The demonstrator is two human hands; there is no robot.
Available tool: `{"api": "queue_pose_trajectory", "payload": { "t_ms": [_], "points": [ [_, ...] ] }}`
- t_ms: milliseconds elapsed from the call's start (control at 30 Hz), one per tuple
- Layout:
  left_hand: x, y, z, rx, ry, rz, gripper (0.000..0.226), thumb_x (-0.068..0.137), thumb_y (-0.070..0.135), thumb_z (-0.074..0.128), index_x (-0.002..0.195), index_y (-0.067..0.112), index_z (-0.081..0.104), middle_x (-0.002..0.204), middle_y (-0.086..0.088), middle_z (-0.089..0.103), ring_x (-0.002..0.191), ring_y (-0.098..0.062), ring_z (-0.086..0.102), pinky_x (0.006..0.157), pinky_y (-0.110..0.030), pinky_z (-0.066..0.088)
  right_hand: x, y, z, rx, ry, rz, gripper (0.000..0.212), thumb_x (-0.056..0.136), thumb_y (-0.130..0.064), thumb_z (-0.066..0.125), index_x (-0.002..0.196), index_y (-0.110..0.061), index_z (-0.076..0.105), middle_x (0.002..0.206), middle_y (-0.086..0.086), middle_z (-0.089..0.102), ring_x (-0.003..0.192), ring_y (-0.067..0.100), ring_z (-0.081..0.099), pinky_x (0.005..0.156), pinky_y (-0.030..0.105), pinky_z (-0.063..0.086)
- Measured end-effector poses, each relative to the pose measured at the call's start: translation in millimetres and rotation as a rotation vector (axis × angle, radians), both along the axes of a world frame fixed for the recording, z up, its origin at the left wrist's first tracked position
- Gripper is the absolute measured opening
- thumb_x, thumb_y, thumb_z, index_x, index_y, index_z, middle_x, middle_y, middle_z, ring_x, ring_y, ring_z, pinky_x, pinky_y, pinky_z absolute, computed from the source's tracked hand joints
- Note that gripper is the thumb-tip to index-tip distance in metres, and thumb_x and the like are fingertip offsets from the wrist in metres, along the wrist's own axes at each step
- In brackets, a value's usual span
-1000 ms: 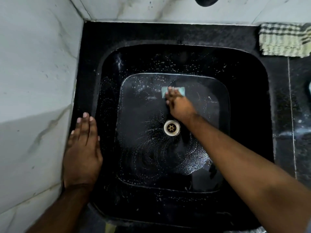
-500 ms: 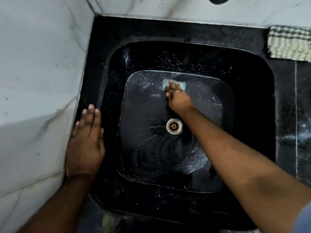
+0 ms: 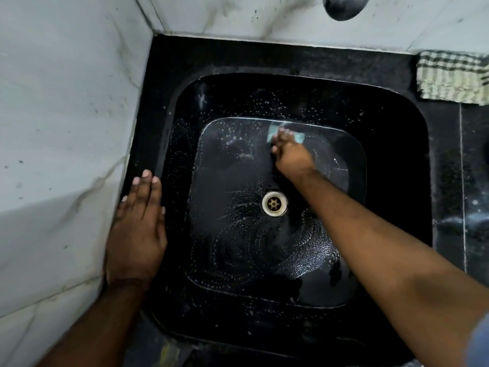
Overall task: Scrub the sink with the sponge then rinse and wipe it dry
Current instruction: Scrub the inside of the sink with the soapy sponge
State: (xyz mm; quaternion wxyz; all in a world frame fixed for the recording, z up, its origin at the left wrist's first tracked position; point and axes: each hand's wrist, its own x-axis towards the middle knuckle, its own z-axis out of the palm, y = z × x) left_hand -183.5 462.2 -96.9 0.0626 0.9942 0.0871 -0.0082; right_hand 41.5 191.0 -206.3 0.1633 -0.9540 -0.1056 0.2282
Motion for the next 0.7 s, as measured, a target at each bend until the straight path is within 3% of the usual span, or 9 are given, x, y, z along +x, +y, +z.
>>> {"api": "queue_pose_trajectory", "payload": {
  "t_ms": [100, 200, 267, 367, 467, 600, 700],
  "points": [
    [0, 2, 0, 0.003, -0.001, -0.007, 0.060, 0.094, 0.017, 0.038, 0.152, 0.004, 0.034, 0.163, -0.011, 0.026, 0.149, -0.030, 0.026, 0.116, -0.049, 0.028, -59, -16, 4, -0.022, -0.013, 0.128, 0.047, 0.103, -0.014, 0.042, 0.150, -0.017, 0.039, 0.162, 0.005, 0.023, 0.140, 0.025, 0.042, 0.094, 0.044, 0.055],
    [1, 1, -1, 0.009, -0.006, -0.013, 0.060, 0.094, 0.017, 0.038, 0.152, 0.004, 0.035, 0.163, -0.012, 0.026, 0.149, -0.031, 0.027, 0.116, -0.049, 0.028, -88, -65, 5, -0.098, -0.041, 0.007, 0.047, 0.102, -0.020, 0.043, 0.149, -0.023, 0.039, 0.161, 0.000, 0.028, 0.131, 0.030, 0.052, 0.087, 0.047, 0.055],
    [1, 1, -1, 0.007, -0.009, -0.012, 0.059, 0.094, 0.017, 0.037, 0.152, 0.003, 0.034, 0.163, -0.012, 0.026, 0.149, -0.031, 0.027, 0.116, -0.048, 0.027, -70, -89, 2, -0.135, -0.092, -0.086, 0.047, 0.103, -0.021, 0.037, 0.149, -0.014, 0.037, 0.160, 0.009, 0.029, 0.136, 0.034, 0.045, 0.101, 0.048, 0.050],
    [2, 2, -3, -0.024, -0.013, -0.008, 0.059, 0.096, 0.019, 0.036, 0.154, 0.006, 0.033, 0.164, -0.009, 0.025, 0.151, -0.028, 0.024, 0.119, -0.047, 0.025, -27, -89, -7, -0.129, -0.092, -0.123, 0.050, 0.104, -0.015, 0.030, 0.151, 0.000, 0.028, 0.161, 0.023, 0.017, 0.149, 0.036, 0.019, 0.121, 0.041, 0.023],
    [-1, 3, -3, -0.075, -0.029, 0.017, 0.059, 0.097, 0.021, 0.036, 0.154, 0.009, 0.033, 0.164, -0.005, 0.025, 0.152, -0.023, 0.022, 0.121, -0.043, 0.022, -26, -66, -9, -0.109, -0.044, -0.068, 0.053, 0.106, -0.015, 0.029, 0.156, -0.004, 0.016, 0.164, 0.017, 0.003, 0.152, 0.032, 0.006, 0.122, 0.034, 0.011],
    [0, 9, -4, -0.095, -0.044, -0.001, 0.059, 0.097, 0.026, 0.034, 0.154, 0.009, 0.034, 0.164, -0.005, 0.024, 0.151, -0.024, 0.023, 0.121, -0.043, 0.021, -98, -68, -4, -0.110, -0.027, -0.034, 0.057, 0.104, -0.014, 0.031, 0.156, -0.002, 0.010, 0.164, 0.017, 0.005, 0.152, 0.028, 0.007, 0.122, 0.035, 0.017],
    [-1, 10, -7, -0.094, -0.070, -0.013, 0.058, 0.098, 0.025, 0.035, 0.154, 0.008, 0.034, 0.163, -0.007, 0.026, 0.151, -0.027, 0.025, 0.121, -0.041, 0.019, -127, -102, 0, -0.121, -0.001, -0.198, 0.055, 0.104, -0.016, 0.033, 0.156, -0.005, 0.016, 0.165, 0.013, 0.008, 0.152, 0.028, 0.011, 0.120, 0.039, 0.024]
  ]
}}
